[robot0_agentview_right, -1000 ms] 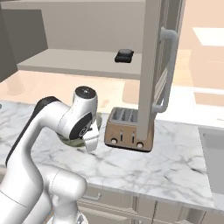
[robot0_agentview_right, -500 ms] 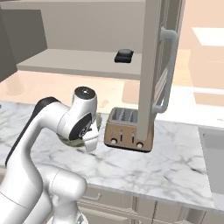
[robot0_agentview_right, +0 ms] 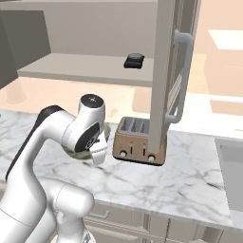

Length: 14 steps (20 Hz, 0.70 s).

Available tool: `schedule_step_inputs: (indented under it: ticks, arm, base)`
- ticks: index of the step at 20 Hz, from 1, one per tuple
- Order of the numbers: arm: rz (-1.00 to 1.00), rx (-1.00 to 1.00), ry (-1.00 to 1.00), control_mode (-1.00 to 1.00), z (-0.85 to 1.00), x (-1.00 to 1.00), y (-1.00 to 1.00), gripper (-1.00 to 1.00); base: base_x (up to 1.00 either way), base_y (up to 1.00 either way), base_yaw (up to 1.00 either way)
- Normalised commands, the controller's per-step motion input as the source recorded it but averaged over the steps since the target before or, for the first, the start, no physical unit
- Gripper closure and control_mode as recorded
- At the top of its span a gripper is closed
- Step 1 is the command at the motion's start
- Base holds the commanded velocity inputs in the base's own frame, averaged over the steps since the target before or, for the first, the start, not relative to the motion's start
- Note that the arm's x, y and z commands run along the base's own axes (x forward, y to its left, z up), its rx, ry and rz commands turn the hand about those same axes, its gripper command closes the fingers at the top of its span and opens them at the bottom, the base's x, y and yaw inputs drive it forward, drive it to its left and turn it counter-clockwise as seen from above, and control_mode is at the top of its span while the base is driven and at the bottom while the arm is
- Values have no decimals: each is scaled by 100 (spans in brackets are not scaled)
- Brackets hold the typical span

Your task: Pick the mug and place it in the sink. Pick the bowl and place it in the open cabinet and then close the cabinet.

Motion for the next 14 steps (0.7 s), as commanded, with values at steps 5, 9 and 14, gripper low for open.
schedule_step_inputs:
  ticks: [5,9,14]
  arm:
    - [0,0,0,-100,0,4,0,100]
    - [0,0,0,-100,0,1,0,100]
    - [0,0,0,-100,-1,-3,2,100]
  base:
    - [38,0,1]
    - [0,0,0]
    - [0,0,0]
